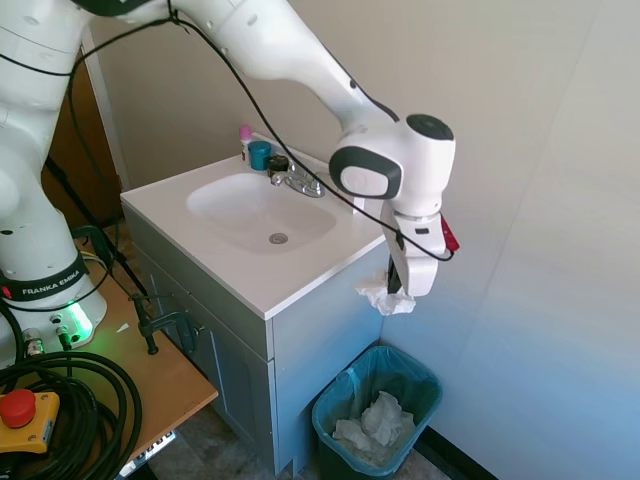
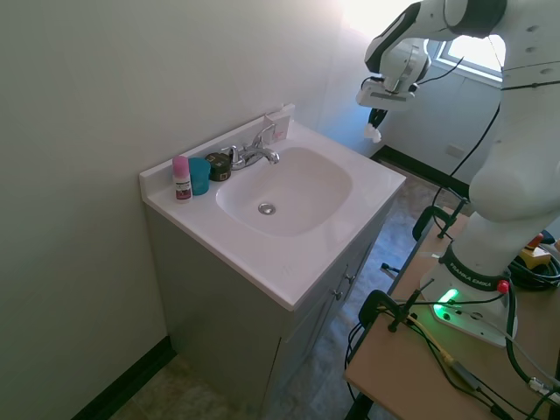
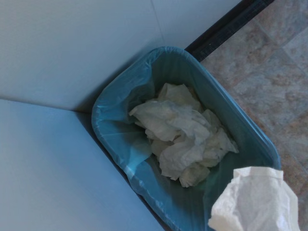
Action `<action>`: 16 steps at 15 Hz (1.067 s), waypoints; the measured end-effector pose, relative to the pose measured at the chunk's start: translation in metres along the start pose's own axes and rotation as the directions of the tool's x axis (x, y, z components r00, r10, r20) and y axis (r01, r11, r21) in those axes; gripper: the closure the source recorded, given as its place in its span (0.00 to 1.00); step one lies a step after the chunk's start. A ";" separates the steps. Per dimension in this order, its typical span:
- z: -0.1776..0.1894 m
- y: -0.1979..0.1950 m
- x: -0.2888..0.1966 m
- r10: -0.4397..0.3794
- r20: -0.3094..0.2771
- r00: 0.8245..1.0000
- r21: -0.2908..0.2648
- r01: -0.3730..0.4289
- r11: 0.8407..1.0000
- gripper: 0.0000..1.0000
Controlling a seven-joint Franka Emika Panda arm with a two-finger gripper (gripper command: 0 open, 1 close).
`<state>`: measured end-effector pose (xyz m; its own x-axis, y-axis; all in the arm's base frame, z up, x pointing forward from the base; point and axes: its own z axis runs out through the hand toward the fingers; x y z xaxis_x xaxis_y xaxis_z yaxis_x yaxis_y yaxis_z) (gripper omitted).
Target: Throw the tissue in the trash bin
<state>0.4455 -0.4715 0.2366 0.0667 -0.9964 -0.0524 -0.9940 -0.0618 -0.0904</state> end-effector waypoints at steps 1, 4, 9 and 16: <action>0.000 -0.007 0.000 -0.009 0.004 1.000 0.002 0.009 1.000 0.00; -0.002 -0.016 -0.006 -0.043 0.032 0.999 0.001 0.043 0.999 0.00; 0.001 -0.029 -0.019 -0.085 0.041 0.996 -0.004 0.086 0.996 0.00; -0.067 -0.024 -0.043 -0.121 0.007 0.993 0.054 0.121 0.991 0.00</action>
